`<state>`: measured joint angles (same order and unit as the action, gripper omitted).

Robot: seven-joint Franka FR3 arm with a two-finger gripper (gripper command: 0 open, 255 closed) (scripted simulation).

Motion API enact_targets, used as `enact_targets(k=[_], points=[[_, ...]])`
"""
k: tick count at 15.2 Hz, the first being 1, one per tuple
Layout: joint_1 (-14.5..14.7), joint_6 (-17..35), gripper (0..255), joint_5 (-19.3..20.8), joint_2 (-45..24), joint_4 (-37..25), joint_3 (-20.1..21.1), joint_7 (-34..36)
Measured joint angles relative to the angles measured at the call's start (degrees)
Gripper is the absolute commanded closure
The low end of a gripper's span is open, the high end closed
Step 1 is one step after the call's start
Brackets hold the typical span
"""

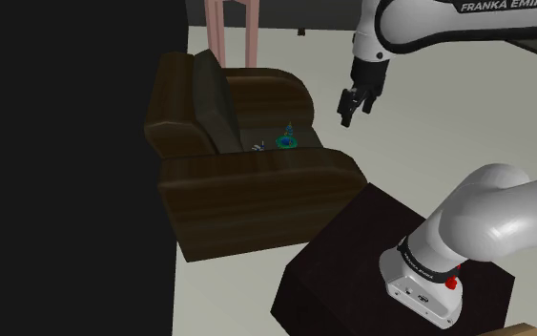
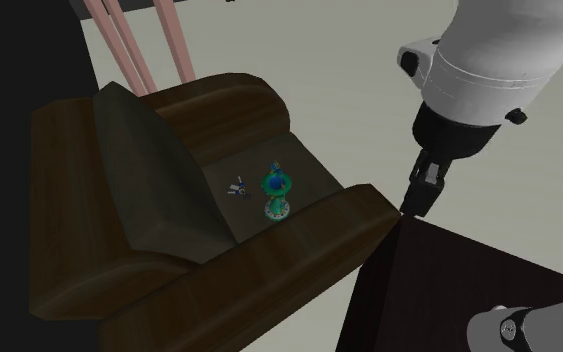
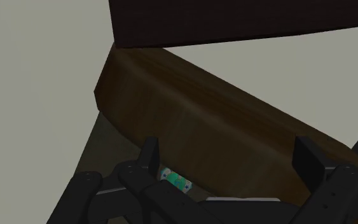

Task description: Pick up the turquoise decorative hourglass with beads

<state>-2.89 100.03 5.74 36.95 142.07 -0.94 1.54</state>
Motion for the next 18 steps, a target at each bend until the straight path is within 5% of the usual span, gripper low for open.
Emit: enact_targets(k=[9, 18], points=[[-1.3, 15.6, 0, 0.5, -17.9, -3.8, -4.8, -5.1], [-2.0, 27.0, 0, -3.2, -37.8, -13.3, -7.7, -11.2]])
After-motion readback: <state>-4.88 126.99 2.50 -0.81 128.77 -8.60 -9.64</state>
